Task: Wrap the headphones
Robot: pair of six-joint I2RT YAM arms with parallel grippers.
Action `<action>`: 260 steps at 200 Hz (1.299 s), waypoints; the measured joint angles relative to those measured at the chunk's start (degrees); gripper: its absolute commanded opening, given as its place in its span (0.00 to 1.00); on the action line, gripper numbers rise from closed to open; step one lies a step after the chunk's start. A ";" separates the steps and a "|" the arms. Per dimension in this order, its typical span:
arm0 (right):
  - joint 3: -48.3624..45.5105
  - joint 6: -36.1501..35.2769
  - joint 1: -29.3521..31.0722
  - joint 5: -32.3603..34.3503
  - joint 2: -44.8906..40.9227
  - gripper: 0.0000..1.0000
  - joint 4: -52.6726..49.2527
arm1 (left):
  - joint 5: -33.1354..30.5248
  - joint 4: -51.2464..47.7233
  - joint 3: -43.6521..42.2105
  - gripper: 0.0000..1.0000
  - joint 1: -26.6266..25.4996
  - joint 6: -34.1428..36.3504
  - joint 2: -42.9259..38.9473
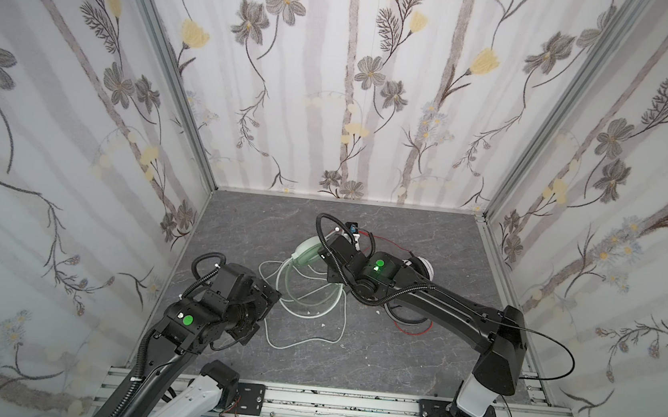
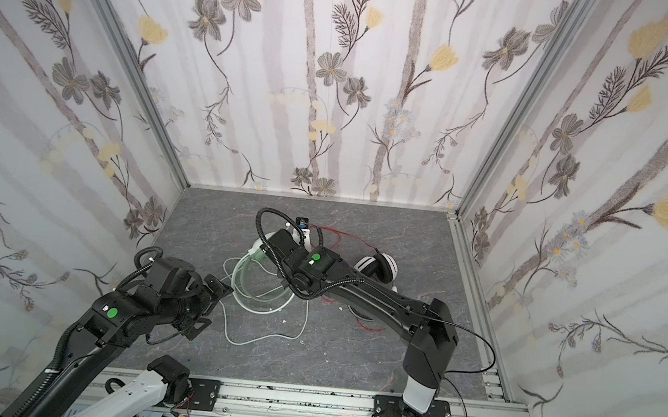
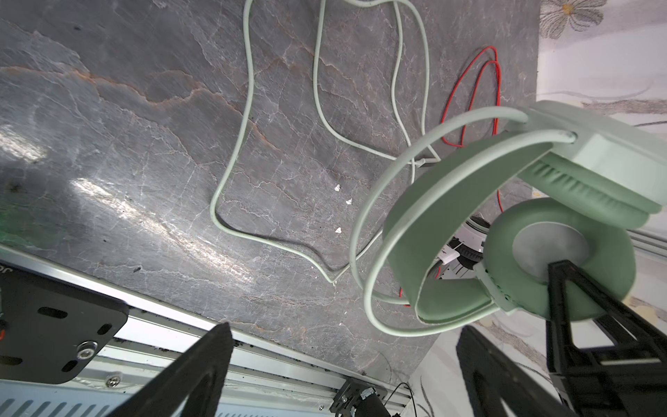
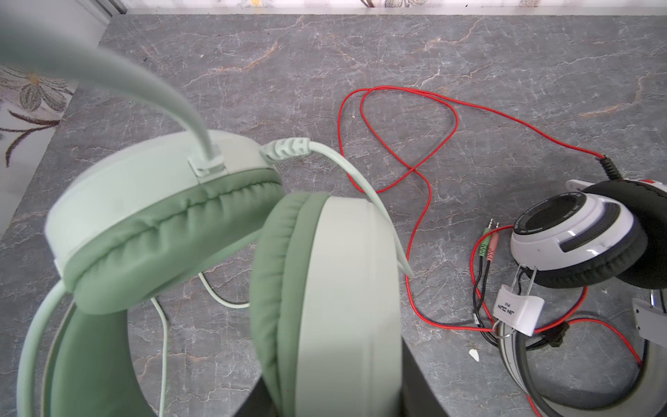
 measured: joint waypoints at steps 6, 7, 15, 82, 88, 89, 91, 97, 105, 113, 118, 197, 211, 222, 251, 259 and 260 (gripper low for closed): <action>-0.35 -0.26 -0.07 0.20 -0.35 0.24 0.35 | -0.68 0.57 -0.15 1.00 -0.98 -0.57 0.59; -0.44 -0.31 -0.09 0.20 -0.44 0.24 0.39 | -0.76 0.63 -0.15 1.00 -1.09 -0.66 0.66; -0.76 -0.66 -0.11 0.39 -0.70 0.24 0.74 | -1.64 1.20 -0.17 1.00 -2.25 -1.36 1.40; -4.63 -4.24 -2.64 -1.38 -2.73 0.23 4.76 | -8.13 3.58 3.80 1.00 -10.75 -5.99 12.07; -5.11 -4.33 -2.84 -1.70 -3.08 0.23 5.05 | -8.44 3.69 4.11 1.00 -10.97 -6.05 12.59; -5.22 -4.44 -2.89 -1.79 -3.19 0.23 5.18 | -8.48 3.74 4.22 1.00 -11.10 -6.10 12.83; -5.42 -4.46 -2.93 -1.92 -3.32 0.23 5.40 | -8.57 3.76 4.33 1.00 -11.19 -6.16 13.05; -5.90 -4.63 -3.19 -2.21 -3.67 0.22 6.01 | -8.92 3.78 4.59 1.00 -11.30 -6.32 13.77; -6.36 -4.63 -3.43 -2.73 -4.02 0.22 6.75 | -9.29 3.80 4.90 1.00 -11.47 -6.45 14.56; -6.69 -4.66 -3.69 -3.21 -4.28 0.22 7.45 | -9.66 3.82 5.16 1.00 -11.47 -6.54 15.34; -6.78 -4.66 -3.85 -3.50 -4.39 0.22 7.82 | -9.90 3.76 5.38 1.00 -11.54 -6.62 15.89; -7.28 -5.68 -4.37 -6.49 -4.92 0.22 11.39 | -9.70 7.61 7.26 0.92 -11.98 -6.82 23.58; -7.34 -5.70 -4.46 -6.62 -4.92 0.22 11.41 | -9.62 8.37 7.26 0.83 -12.13 -6.82 24.48; -7.48 -5.70 -4.55 -6.67 -4.92 0.22 11.41 | -9.46 8.79 7.26 0.76 -12.20 -6.82 24.94; -8.07 -5.73 -4.72 -6.78 -5.22 0.22 11.43 | -9.44 9.35 6.67 0.57 -12.26 -6.82 25.44; -8.20 -5.73 -4.76 -6.78 -5.42 0.22 11.47 | -9.42 9.35 6.38 0.51 -12.28 -6.82 25.62; -8.22 -5.73 -4.76 -6.78 -5.44 0.22 11.47 | -9.42 9.35 6.36 0.50 -12.28 -6.82 25.62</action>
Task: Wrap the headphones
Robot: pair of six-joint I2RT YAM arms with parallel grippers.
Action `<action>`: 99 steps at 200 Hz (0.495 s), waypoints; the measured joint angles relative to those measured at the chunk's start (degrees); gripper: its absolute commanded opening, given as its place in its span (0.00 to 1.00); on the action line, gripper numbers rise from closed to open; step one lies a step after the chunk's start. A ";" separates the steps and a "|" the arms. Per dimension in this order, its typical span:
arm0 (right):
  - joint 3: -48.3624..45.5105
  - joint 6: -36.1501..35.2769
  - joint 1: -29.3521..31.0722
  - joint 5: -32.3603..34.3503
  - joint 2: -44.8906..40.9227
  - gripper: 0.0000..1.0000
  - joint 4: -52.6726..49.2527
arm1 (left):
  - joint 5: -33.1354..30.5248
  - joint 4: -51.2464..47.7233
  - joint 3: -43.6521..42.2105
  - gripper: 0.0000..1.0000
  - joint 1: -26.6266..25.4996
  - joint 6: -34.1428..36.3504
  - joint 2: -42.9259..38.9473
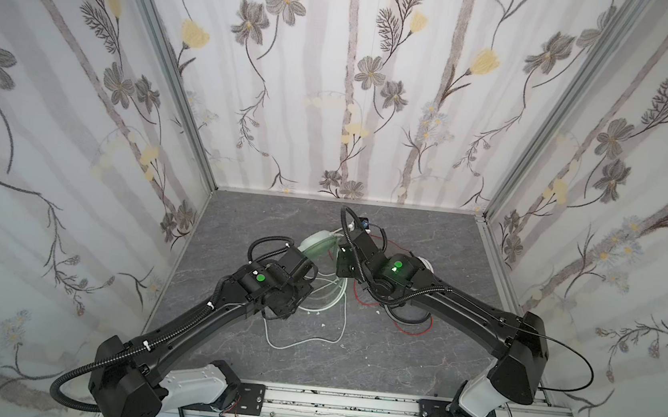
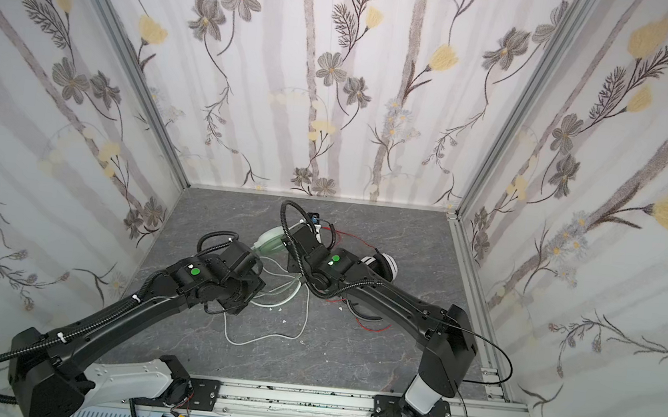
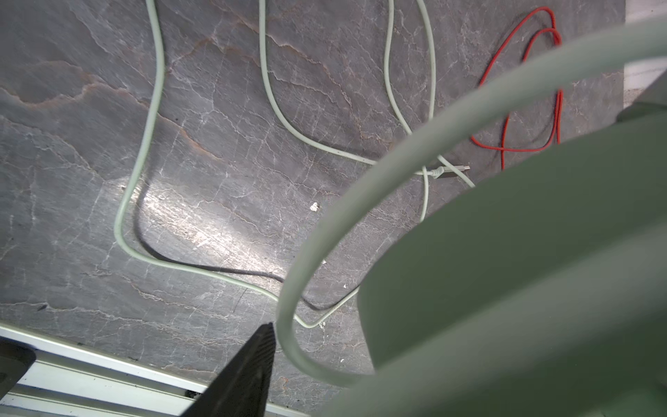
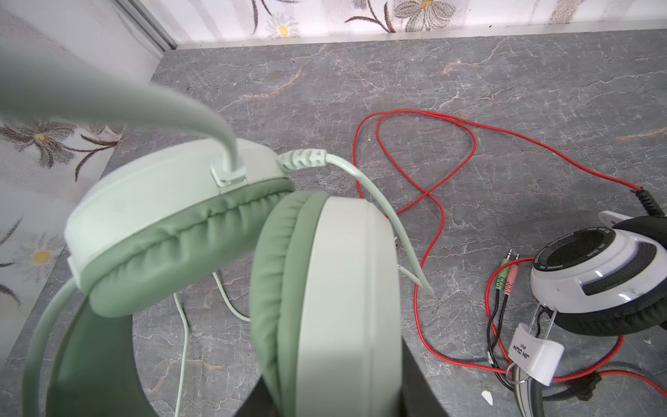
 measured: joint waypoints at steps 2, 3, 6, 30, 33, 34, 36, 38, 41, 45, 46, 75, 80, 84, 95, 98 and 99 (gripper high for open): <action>-0.02 0.00 0.00 0.00 -0.02 0.22 0.00 | 0.00 0.00 -0.04 0.49 0.00 0.00 0.04; -0.04 0.00 0.00 0.00 -0.09 0.22 0.00 | 0.02 0.00 -0.09 0.48 0.00 0.00 0.07; -0.13 0.00 -0.02 0.00 -0.20 0.22 0.04 | 0.04 0.00 -0.17 0.46 0.00 0.00 0.15; -0.26 -0.33 -0.11 -0.22 -0.92 0.20 0.07 | 0.22 0.28 -0.31 0.34 0.00 0.28 0.85; -0.33 -0.37 -0.15 -0.22 -1.05 0.20 0.11 | 0.22 0.39 -0.31 0.30 0.00 0.46 0.98; -0.35 -0.37 -0.15 -0.24 -1.09 0.19 0.13 | 0.22 0.44 -0.31 0.29 0.00 0.52 1.03; -0.35 -0.37 -0.15 -0.24 -1.14 0.19 0.13 | 0.22 0.44 -0.31 0.25 0.00 0.57 1.07; -0.42 -0.37 -0.17 -0.24 -1.22 0.19 0.13 | 0.24 0.48 -0.31 0.22 0.00 0.70 1.16; -0.48 -0.42 -0.20 -0.22 -1.33 0.20 0.15 | 0.31 0.50 -0.31 0.17 0.00 0.76 1.25; -0.61 -0.44 -0.22 -0.20 -1.55 0.20 0.15 | 0.37 0.50 -0.31 0.10 0.07 1.16 1.44; -0.68 -0.44 -0.24 -0.20 -1.62 0.20 0.15 | 0.37 0.50 -0.31 0.09 0.09 1.18 1.46; -2.93 -0.55 -0.35 -0.39 -4.04 0.52 1.07 | 1.51 0.87 0.02 0.00 1.49 4.26 2.08; -3.58 -0.63 -0.35 -0.72 -4.66 0.63 1.79 | 1.66 0.94 0.15 0.00 1.95 5.05 2.08; -4.09 -0.61 -0.35 -1.16 -5.22 0.72 2.23 | 1.77 0.92 0.28 0.00 2.27 5.88 2.05; -5.77 -1.03 -0.52 -3.69 -7.34 0.92 3.48 | 1.88 0.63 0.59 0.00 3.34 7.93 2.03; -6.25 -1.29 -0.59 -4.52 -7.96 0.95 3.89 | 1.90 0.48 0.70 0.00 3.65 8.52 2.03; -6.25 -1.29 -0.59 -4.52 -7.96 0.96 3.89 | 1.90 0.39 0.74 0.00 3.74 8.87 2.03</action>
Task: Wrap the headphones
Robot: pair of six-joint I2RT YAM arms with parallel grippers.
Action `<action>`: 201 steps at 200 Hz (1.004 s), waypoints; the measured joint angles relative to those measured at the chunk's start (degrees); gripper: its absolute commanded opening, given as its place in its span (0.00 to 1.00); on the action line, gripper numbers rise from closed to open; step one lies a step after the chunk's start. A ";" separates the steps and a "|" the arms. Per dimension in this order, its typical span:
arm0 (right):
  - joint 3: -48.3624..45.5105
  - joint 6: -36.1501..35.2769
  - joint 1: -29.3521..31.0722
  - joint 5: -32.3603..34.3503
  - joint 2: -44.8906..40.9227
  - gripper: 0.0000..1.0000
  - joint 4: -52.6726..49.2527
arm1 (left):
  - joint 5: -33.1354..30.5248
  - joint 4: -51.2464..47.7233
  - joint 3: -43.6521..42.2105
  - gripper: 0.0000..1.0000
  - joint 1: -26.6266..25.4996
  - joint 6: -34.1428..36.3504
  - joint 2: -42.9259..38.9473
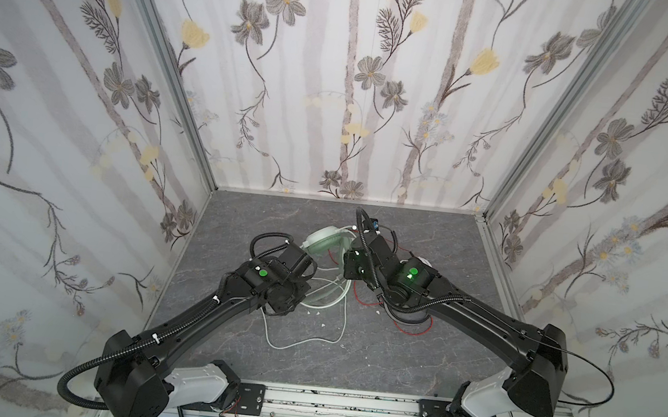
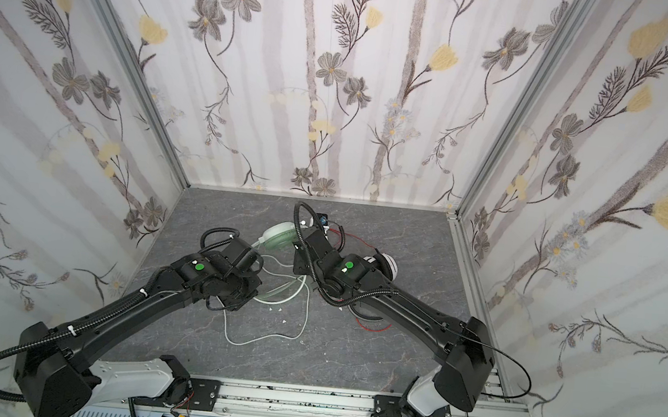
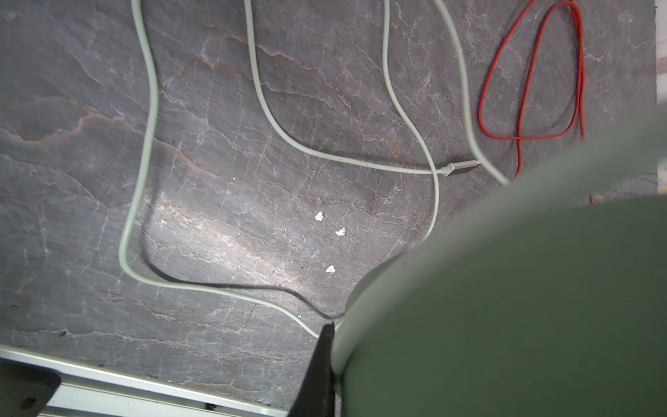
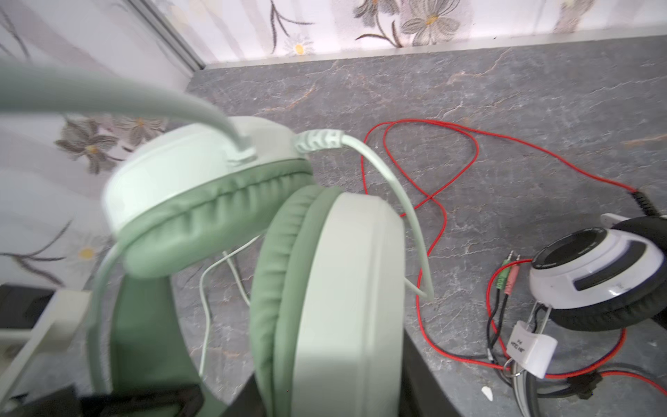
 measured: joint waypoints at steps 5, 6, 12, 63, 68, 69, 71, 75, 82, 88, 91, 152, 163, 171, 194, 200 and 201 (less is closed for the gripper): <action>-0.96 -0.72 -0.04 -0.92 -1.22 0.99 1.07 | 0.20 -0.66 0.37 0.00 0.55 0.87 0.00; -1.27 -0.85 -0.07 -1.25 -1.66 0.99 1.31 | 0.17 -0.83 0.50 0.00 0.72 1.18 0.00; -2.29 -1.36 -0.22 -2.43 -3.17 1.00 2.19 | 0.20 -1.66 1.03 0.00 1.38 2.32 -0.02; -16.55 -6.71 -7.08 -18.40 -23.39 1.00 4.55 | -1.44 -10.73 9.81 0.00 7.08 12.26 -0.63; -18.23 -6.82 -8.70 -20.13 -25.68 1.00 4.59 | -1.55 -11.85 10.97 0.00 7.37 13.55 -0.76; -18.23 -6.82 -8.70 -20.13 -25.68 1.00 4.59 | -1.55 -11.85 10.97 0.00 7.37 13.55 -0.76; -19.10 -6.86 -9.60 -20.98 -26.73 1.00 4.68 | -1.64 -12.31 11.37 0.00 7.50 13.97 -0.81; -20.20 -7.10 -11.02 -22.21 -28.15 1.00 4.59 | -1.77 -13.18 12.22 0.00 7.69 14.82 -0.90; -21.97 -7.52 -13.27 -24.26 -30.18 1.00 4.26 | -1.88 -14.12 13.09 0.00 7.87 15.72 -1.07; -22.97 -7.80 -15.19 -25.62 -31.23 1.00 3.91 | -2.05 -15.45 14.47 0.00 8.04 16.52 -1.33; -23.34 -7.96 -15.87 -26.27 -31.61 1.00 3.72 | -2.14 -16.04 14.97 0.00 8.09 16.72 -1.42; -26.86 -10.25 -19.98 -40.76 -30.97 1.00 0.17 | -1.75 -20.70 20.33 0.00 8.26 17.97 -4.63; -27.19 -10.01 -20.02 -42.51 -30.84 1.00 0.17 | -1.57 -21.07 20.74 0.00 8.28 17.70 -5.31; -27.30 -9.88 -20.02 -43.78 -30.73 1.00 0.26 | -0.66 -21.16 21.03 0.00 8.33 17.42 -5.77; -26.86 -9.60 -19.96 -46.07 -29.29 0.99 0.31 | 2.67 -21.51 23.06 0.00 8.31 15.87 -6.25; -26.49 -9.62 -19.96 -46.34 -28.50 0.99 0.39 | 3.56 -21.88 24.17 0.00 8.31 15.17 -6.27; -26.43 -9.60 -19.96 -46.34 -28.41 0.99 0.39 | 3.67 -21.97 24.35 0.00 8.31 15.08 -6.27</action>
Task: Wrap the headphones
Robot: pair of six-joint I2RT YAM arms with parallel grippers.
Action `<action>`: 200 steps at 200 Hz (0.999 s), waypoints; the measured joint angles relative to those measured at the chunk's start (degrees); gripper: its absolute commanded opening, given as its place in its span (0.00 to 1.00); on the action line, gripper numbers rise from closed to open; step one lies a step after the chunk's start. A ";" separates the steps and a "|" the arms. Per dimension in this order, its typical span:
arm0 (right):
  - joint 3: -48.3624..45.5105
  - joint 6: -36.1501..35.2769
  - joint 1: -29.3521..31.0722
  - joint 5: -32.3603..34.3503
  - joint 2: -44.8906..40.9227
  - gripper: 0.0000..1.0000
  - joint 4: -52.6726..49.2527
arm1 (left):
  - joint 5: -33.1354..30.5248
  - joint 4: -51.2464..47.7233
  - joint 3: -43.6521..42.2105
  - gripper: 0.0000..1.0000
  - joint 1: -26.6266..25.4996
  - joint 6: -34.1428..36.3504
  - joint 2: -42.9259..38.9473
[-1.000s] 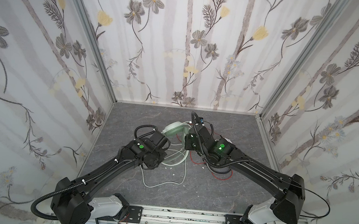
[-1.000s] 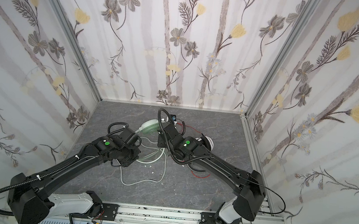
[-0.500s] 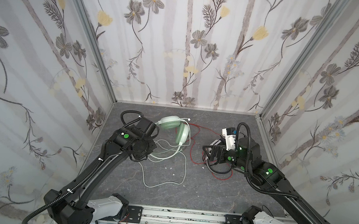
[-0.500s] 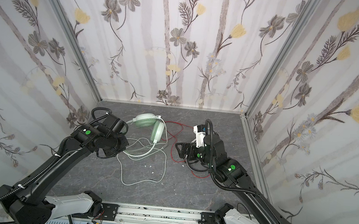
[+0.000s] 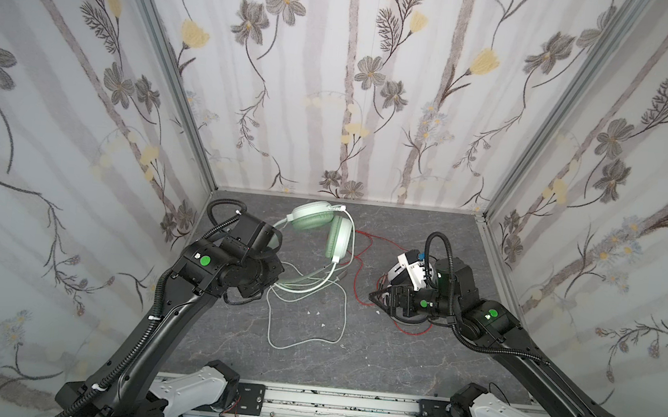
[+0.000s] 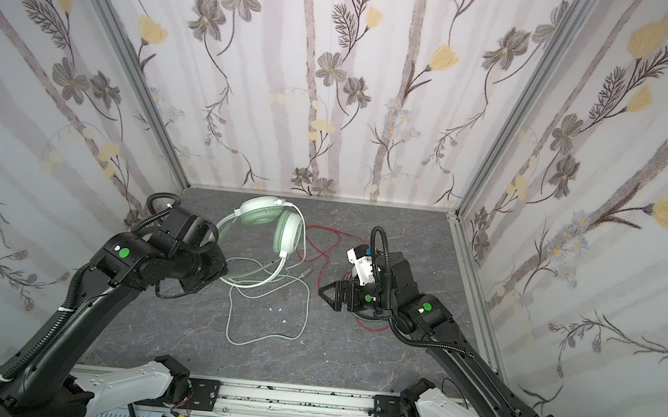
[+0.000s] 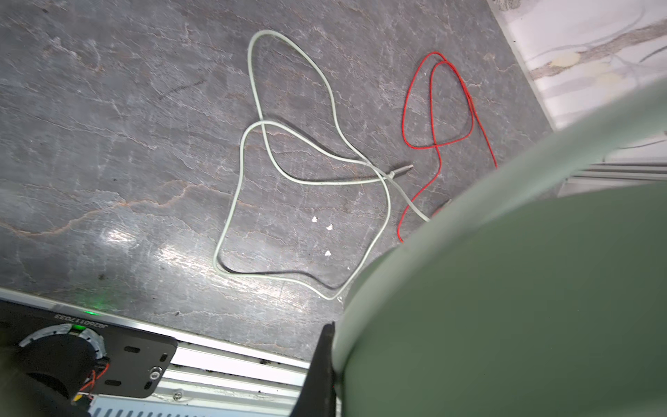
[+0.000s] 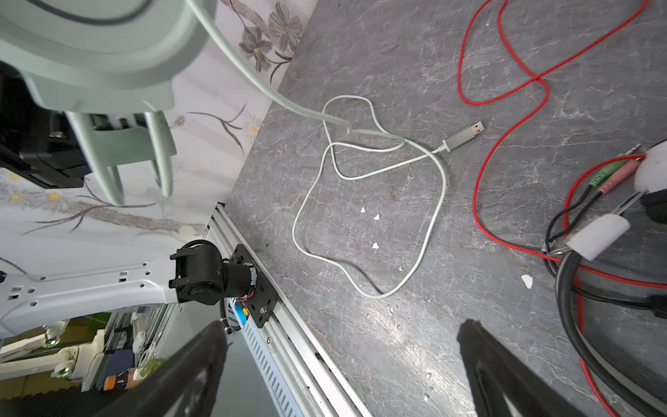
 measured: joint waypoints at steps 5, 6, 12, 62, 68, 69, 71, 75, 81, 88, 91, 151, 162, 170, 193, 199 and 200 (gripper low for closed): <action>0.20 0.00 0.00 -0.11 0.63 0.99 0.20 | 0.46 -0.42 0.98 0.00 -0.04 -0.55 0.04; 0.22 0.00 0.00 -0.15 0.72 0.99 0.22 | 0.61 -0.59 1.46 0.00 -0.04 -0.68 0.09; 0.33 0.00 0.02 -0.33 1.33 0.98 0.46 | 0.90 -1.33 2.91 0.00 -0.07 -1.38 0.22; -1.77 0.98 4.09 0.61 5.92 0.96 9.77 | 0.98 -13.25 17.42 0.00 -0.11 -9.75 4.52; -1.95 0.79 4.98 1.20 6.67 0.97 10.91 | 1.25 -13.92 17.86 0.00 -0.02 -10.67 4.55; -1.95 0.76 5.22 1.36 6.86 0.97 11.15 | 1.36 -14.01 17.90 0.00 0.00 -10.82 4.52; -1.97 0.70 5.62 1.62 7.23 0.97 11.54 | 1.60 -14.12 17.94 0.00 0.02 -11.04 4.50; -1.99 0.35 6.27 2.01 7.82 0.97 12.24 | 2.36 -14.16 17.97 0.00 0.04 -11.74 4.42; -1.97 0.15 7.48 2.80 8.90 0.97 13.62 | 3.23 -14.12 17.92 0.00 0.15 -12.48 4.35; -1.70 -0.04 9.01 4.07 10.29 0.97 14.93 | 4.72 -13.55 17.57 0.00 0.22 -13.62 4.17; -1.55 -0.11 9.51 4.59 10.75 0.97 15.34 | 5.25 -13.22 17.40 0.00 0.24 -13.97 4.11; 0.44 1.11 15.63 15.85 18.14 0.91 21.92 | 13.44 -9.57 19.08 0.00 0.28 -16.79 4.13; 0.81 1.46 15.63 17.53 18.88 0.89 21.99 | 14.34 -9.49 20.06 0.00 0.28 -16.63 4.50; 1.31 1.49 15.69 18.29 19.45 0.88 22.05 | 15.17 -9.42 20.41 0.00 0.28 -16.35 4.83; 3.08 1.46 15.67 19.54 21.18 0.86 22.43 | 16.83 -9.44 20.50 0.00 0.26 -15.72 5.16; 3.58 1.29 15.56 19.61 21.77 0.85 22.71 | 17.03 -9.44 20.48 0.00 0.26 -15.67 5.14; 3.74 1.22 15.52 19.61 21.90 0.85 22.73 | 17.05 -9.44 20.48 0.00 0.24 -15.65 5.14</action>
